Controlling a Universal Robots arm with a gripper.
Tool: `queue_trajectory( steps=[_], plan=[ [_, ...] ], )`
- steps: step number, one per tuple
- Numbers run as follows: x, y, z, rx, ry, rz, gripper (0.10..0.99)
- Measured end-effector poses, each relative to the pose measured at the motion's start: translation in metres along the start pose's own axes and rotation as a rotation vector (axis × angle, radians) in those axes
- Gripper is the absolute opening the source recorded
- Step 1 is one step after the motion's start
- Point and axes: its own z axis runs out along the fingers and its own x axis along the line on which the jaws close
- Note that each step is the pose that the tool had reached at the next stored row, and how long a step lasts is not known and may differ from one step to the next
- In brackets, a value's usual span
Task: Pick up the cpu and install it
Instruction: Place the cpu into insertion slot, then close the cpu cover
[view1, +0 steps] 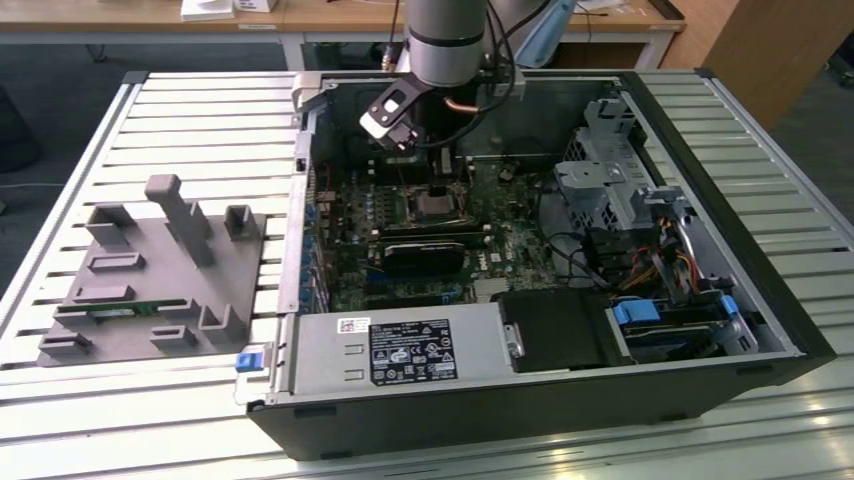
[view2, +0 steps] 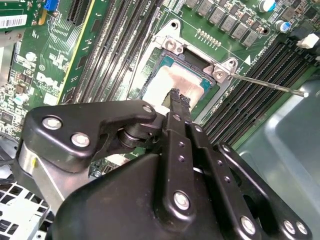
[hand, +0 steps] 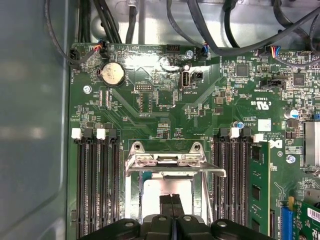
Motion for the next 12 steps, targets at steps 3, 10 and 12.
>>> queue_trajectory(
  steps=[3, 10, 12],
  plan=[
    [-0.0001, 0.0001, -0.0004, 0.0, -0.0001, 0.0, 0.106],
    [-0.0001, 0.0001, -0.0016, 0.0, 0.0, 0.001, 0.106],
    [-0.0001, 0.0001, -0.002, 0.0, -0.0001, 0.001, 0.106]
  ],
)
